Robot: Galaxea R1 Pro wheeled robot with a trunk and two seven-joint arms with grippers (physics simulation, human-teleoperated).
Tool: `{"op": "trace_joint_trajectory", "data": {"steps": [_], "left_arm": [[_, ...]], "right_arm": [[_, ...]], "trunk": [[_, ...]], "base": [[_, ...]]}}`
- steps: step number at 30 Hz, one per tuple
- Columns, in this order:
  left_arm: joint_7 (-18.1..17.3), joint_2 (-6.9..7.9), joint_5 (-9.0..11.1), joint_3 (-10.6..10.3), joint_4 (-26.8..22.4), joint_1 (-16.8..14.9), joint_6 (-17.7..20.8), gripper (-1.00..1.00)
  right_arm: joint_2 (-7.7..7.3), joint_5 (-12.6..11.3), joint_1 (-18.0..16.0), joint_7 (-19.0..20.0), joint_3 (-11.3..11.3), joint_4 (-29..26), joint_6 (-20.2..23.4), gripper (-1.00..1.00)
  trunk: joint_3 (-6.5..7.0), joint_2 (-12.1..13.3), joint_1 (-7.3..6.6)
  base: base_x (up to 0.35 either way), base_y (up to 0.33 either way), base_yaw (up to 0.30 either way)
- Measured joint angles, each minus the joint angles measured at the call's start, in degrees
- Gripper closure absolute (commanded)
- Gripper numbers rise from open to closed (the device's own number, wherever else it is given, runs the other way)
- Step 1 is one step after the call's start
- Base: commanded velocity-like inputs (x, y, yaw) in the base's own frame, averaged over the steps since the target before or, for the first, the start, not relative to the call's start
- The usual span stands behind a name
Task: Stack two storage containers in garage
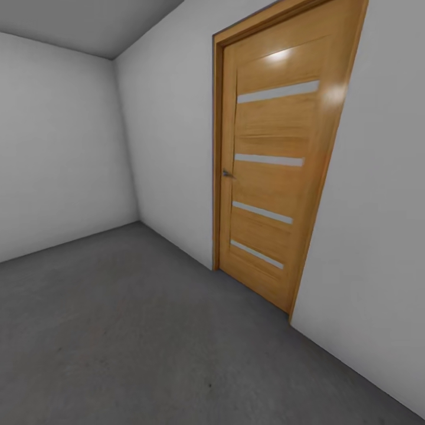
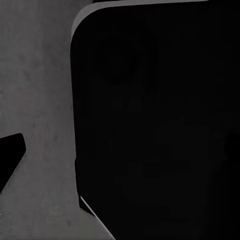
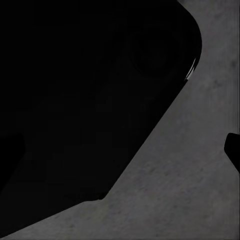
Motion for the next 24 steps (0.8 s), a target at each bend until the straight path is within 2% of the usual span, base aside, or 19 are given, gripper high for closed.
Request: {"op": "trace_joint_trajectory", "data": {"steps": [24], "left_arm": [[0.1,-0.23,0.0,0.2,0.0,0.0,0.0,-1.00]], "right_arm": [[-0.02,-0.1,0.0,0.0,0.1,0.0,-0.1,-1.00]], "trunk": [[0.00,0.0,0.00]], "base": [[0.322,0.000,0.000]]}}
